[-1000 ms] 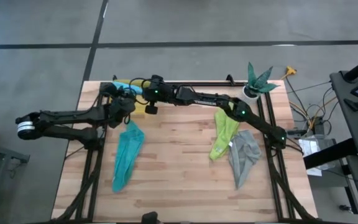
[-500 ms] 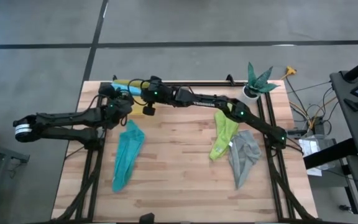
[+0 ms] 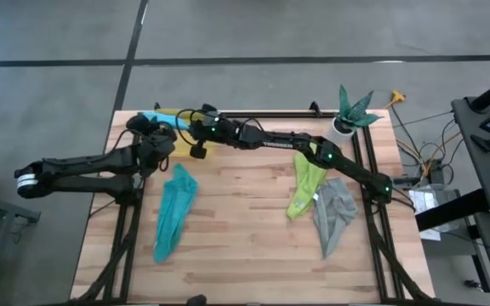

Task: Roll microfiber towels into tight, uniform cylinder then place into a basket
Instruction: Put the rolled right light blue towel into the yellow bin

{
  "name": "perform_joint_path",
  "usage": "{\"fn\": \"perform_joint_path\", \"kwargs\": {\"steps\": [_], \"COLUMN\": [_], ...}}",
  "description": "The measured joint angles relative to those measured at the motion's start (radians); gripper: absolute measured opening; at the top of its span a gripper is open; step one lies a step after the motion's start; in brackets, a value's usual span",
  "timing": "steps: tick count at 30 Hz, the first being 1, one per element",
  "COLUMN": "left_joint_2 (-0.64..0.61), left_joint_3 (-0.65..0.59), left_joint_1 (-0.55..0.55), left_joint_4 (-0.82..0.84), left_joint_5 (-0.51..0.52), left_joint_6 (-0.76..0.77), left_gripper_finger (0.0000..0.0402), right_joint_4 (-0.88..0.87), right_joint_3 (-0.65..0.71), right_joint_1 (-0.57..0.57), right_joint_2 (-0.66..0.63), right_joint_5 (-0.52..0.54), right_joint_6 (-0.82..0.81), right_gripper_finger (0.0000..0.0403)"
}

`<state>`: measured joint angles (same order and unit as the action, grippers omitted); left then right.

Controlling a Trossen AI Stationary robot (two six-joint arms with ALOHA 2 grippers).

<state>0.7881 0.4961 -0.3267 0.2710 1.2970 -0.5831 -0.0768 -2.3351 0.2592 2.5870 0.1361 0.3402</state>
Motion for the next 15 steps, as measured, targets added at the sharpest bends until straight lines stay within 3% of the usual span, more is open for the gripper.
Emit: {"fn": "perform_joint_path", "kwargs": {"steps": [6,15], "left_joint_2": [-0.018,0.065], "left_joint_3": [-0.007,-0.015], "left_joint_1": [0.001,0.0], "left_joint_4": [0.001,-0.002], "left_joint_5": [-0.044,-0.085], "left_joint_6": [0.001,0.037], "left_gripper_finger": [0.0002,0.0002], "right_joint_4": [0.005,-0.152], "right_joint_3": [0.0,-0.023], "right_joint_1": [0.0,0.001], "right_joint_2": [0.028,0.028], "right_joint_5": [-0.016,-0.004], "right_joint_6": [0.002,0.011], "right_gripper_finger": [0.0013,0.0013]}}
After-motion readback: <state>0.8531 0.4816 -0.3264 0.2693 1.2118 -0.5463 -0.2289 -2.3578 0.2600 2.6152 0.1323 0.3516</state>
